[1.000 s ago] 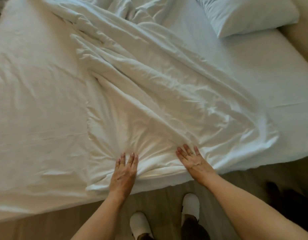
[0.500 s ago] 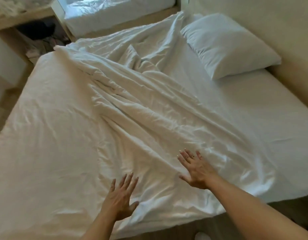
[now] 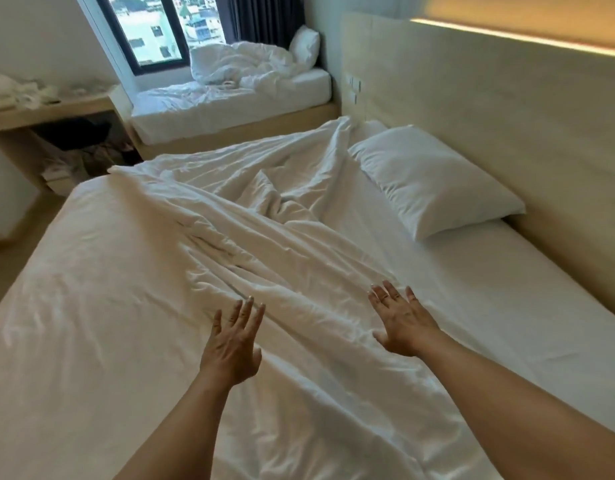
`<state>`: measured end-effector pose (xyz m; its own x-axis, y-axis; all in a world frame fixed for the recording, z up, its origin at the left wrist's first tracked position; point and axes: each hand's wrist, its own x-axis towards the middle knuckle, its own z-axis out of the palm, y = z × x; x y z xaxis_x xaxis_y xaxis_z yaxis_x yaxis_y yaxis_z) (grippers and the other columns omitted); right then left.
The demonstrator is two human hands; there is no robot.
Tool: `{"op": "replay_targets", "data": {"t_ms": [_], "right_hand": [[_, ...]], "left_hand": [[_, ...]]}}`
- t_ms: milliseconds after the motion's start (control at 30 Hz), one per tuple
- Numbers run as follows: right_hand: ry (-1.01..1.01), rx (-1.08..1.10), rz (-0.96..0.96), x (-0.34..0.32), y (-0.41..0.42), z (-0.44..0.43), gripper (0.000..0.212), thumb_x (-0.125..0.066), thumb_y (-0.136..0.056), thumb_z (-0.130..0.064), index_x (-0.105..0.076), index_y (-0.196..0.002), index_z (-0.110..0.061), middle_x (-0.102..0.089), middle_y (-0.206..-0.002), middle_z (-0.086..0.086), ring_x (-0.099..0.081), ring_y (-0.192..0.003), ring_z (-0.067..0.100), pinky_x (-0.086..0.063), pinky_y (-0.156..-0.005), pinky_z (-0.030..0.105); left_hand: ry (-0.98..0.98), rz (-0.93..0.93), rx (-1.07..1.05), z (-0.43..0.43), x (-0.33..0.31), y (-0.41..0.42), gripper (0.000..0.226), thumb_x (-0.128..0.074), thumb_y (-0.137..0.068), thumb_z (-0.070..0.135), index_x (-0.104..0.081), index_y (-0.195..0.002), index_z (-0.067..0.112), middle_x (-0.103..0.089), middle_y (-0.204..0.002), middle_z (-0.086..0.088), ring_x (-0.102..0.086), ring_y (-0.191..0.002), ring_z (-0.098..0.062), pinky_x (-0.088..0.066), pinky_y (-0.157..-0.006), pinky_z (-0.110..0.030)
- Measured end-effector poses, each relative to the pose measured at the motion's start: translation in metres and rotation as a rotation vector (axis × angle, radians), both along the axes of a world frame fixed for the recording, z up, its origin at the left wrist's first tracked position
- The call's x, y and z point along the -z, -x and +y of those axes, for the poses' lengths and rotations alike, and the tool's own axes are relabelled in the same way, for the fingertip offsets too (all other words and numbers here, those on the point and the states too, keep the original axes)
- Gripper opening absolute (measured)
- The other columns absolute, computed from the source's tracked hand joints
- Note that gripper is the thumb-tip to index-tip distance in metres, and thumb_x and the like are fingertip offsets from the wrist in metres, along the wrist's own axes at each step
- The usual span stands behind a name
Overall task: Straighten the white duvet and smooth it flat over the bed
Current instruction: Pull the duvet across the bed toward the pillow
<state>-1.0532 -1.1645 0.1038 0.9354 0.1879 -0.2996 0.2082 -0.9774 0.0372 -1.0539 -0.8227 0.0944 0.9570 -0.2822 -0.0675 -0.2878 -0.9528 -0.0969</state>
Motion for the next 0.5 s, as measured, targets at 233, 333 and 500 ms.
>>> {"op": "replay_targets", "data": {"t_ms": [233,333,500], "right_hand": [[0.059,0.066,-0.009,-0.042,-0.026,0.019,0.083,-0.039,-0.096,-0.05,0.01,-0.154,-0.016,0.015,-0.162,0.002,0.02,-0.147,0.02,0.006,-0.119,0.049],[0.082,0.093,-0.017,-0.06,-0.046,0.021,0.083,-0.039,-0.097,-0.05,0.01,-0.154,-0.016,0.015,-0.162,0.001,0.019,-0.147,0.02,0.006,-0.119,0.049],[0.028,0.147,-0.038,-0.073,-0.091,0.032,0.082,-0.04,-0.096,-0.048,0.006,-0.155,-0.015,0.01,-0.163,0.001,0.016,-0.148,0.019,0.005,-0.12,0.048]], "left_hand": [[0.044,-0.036,0.108,-0.01,-0.041,-0.061,0.088,-0.052,-0.088,0.034,0.005,-0.155,0.025,0.009,-0.162,-0.004,0.006,-0.149,-0.023,0.004,-0.117,-0.051],[0.063,-0.053,0.141,-0.024,-0.061,-0.082,0.086,-0.051,-0.089,0.029,0.004,-0.155,0.024,0.008,-0.162,-0.004,0.006,-0.149,-0.023,0.005,-0.117,-0.051],[0.082,-0.103,0.171,-0.034,-0.082,-0.121,0.082,-0.049,-0.088,0.019,-0.002,-0.155,0.022,0.002,-0.163,-0.004,0.004,-0.149,-0.022,0.005,-0.118,-0.05]]}}
